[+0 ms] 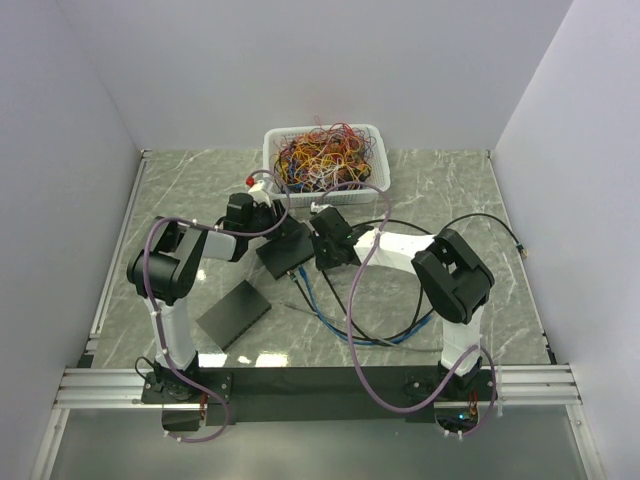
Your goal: Insert the plug into the switch port
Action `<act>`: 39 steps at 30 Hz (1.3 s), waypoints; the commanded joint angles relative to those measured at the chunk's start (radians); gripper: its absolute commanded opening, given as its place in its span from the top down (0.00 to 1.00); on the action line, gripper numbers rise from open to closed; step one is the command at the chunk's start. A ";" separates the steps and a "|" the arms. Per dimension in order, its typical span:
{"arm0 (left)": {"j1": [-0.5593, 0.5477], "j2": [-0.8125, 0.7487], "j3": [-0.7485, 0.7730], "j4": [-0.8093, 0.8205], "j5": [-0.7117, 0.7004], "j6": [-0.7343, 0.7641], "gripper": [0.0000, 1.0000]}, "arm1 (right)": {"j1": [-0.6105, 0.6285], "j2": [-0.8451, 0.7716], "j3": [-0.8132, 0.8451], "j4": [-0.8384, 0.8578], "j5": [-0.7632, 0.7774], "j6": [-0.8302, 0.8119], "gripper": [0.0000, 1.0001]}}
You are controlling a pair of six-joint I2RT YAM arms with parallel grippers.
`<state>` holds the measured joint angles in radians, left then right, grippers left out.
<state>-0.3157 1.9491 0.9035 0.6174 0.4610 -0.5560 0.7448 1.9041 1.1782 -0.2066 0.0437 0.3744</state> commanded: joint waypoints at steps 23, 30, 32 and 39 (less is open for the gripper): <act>-0.037 0.056 0.000 0.028 0.070 0.093 0.55 | -0.032 -0.045 0.081 0.012 0.028 0.020 1.00; -0.037 0.057 -0.006 0.042 0.082 0.093 0.55 | -0.035 -0.022 0.103 0.007 -0.004 0.029 1.00; -0.039 0.060 -0.009 0.044 0.079 0.094 0.55 | -0.035 -0.016 0.106 0.010 -0.014 0.034 1.00; -0.045 0.062 -0.014 0.054 0.099 0.099 0.55 | -0.033 0.012 0.130 0.018 -0.041 0.040 1.00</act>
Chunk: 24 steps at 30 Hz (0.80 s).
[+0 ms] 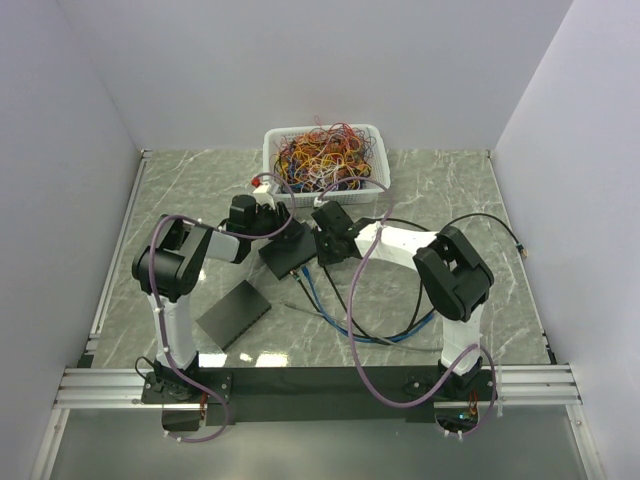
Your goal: Insert the plug into the switch port
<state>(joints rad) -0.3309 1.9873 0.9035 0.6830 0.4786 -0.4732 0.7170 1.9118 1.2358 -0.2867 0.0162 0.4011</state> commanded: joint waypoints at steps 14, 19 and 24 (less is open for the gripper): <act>-0.057 0.064 0.020 0.000 0.308 0.177 0.52 | -0.017 -0.039 0.013 0.201 -0.146 -0.254 1.00; -0.106 0.074 0.052 -0.077 0.304 0.255 0.54 | -0.036 -0.010 0.071 0.156 -0.144 -0.321 1.00; -0.117 0.084 0.046 -0.071 0.328 0.269 0.55 | -0.071 -0.025 0.056 0.176 -0.113 -0.318 1.00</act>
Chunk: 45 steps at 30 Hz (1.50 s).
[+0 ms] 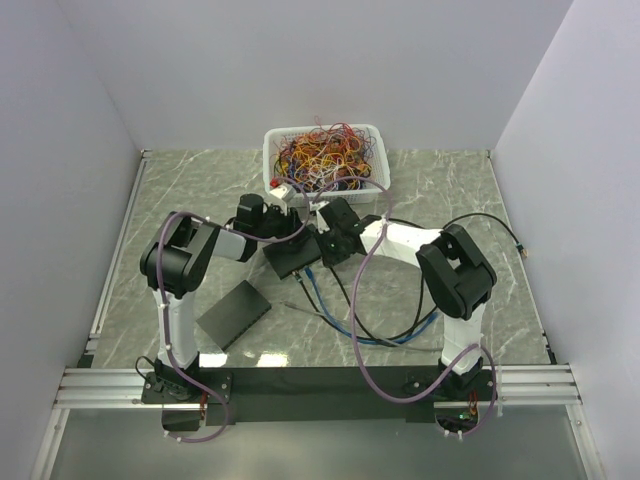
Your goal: Insert the plug into the switch port
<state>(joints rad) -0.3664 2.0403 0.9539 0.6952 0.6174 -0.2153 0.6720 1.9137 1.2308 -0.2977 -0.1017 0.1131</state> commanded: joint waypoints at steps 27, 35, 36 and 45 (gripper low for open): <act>-0.382 0.066 -0.199 -0.020 0.220 -0.114 0.51 | -0.032 -0.110 -0.145 0.700 0.149 0.049 1.00; -0.309 0.097 -0.181 -0.025 0.023 -0.191 0.50 | -0.029 -0.125 -0.143 0.568 0.232 0.043 0.68; -0.295 0.097 -0.182 -0.023 0.006 -0.200 0.50 | -0.031 -0.142 -0.154 0.549 0.246 0.052 0.56; -0.206 0.054 -0.153 -0.086 -0.245 -0.277 0.51 | 0.006 -0.310 -0.241 0.399 0.309 0.118 0.40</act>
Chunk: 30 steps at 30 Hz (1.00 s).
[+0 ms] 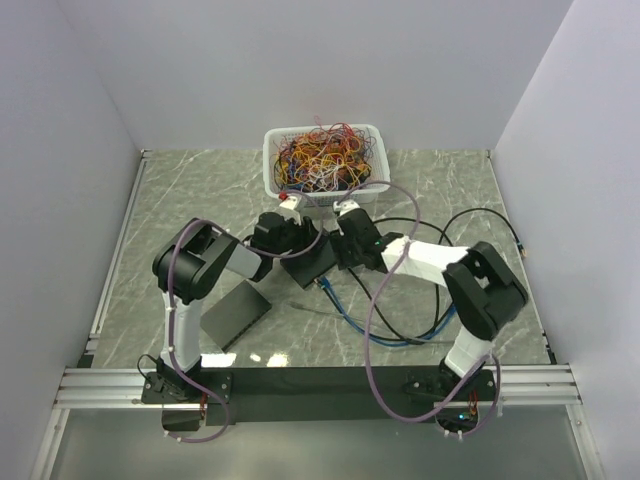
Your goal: Insert the plug into the switch port
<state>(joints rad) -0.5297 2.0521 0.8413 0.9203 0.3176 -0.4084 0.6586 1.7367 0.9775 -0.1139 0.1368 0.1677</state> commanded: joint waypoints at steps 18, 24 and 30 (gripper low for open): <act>-0.030 0.005 0.124 -0.546 -0.009 -0.012 0.54 | 0.033 -0.229 -0.164 0.007 0.106 0.233 0.44; -0.007 0.010 0.120 -0.523 0.024 -0.033 0.55 | 0.035 -0.131 -0.106 -0.044 0.112 0.240 0.52; -0.003 0.014 0.122 -0.526 0.041 -0.026 0.55 | 0.033 -0.052 -0.056 -0.084 0.126 0.243 0.66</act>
<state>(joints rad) -0.5316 2.0335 0.9936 0.5980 0.3489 -0.4763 0.6914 1.6741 0.8783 -0.1627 0.2298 0.3981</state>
